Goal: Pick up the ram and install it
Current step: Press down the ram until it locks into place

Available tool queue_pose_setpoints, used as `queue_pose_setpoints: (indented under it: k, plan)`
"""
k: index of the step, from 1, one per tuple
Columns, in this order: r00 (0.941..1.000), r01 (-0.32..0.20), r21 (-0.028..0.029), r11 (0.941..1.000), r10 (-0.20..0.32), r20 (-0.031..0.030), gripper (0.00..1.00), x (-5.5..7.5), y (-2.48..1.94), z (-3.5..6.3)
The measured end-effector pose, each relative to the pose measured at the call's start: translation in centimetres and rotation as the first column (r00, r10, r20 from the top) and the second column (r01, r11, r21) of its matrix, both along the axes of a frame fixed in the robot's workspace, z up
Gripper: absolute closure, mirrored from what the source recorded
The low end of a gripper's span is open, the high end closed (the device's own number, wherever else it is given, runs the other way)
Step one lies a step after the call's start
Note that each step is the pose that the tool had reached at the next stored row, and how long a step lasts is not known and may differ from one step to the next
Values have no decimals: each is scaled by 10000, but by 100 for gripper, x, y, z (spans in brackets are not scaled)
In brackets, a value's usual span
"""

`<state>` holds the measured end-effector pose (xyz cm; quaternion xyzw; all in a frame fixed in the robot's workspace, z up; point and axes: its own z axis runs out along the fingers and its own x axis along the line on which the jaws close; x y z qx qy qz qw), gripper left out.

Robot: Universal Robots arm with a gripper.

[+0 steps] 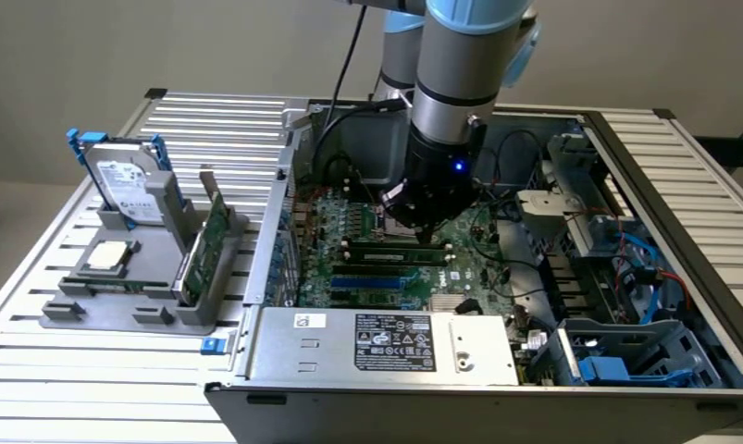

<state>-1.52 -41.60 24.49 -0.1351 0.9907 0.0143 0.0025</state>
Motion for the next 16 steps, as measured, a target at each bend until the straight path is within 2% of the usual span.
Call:
queue_pose_setpoints:
  k: [4,7,8,12,14,16]
  plan:
    - [9976,696,-1,9976,-696,-4,89,0,0,-4]
    - [9955,945,-3,9955,-945,-66,89,0,-6,-5]
    - [9950,995,-10,9950,-995,-119,89,0,-13,-4]
    - [9937,1052,-35,9944,-1053,-391,89,-5,-60,2]
    - [9933,1060,-14,9944,-1060,-468,89,-27,-80,10]
    - [9929,1069,41,9943,-1065,-526,89,-46,-99,24]
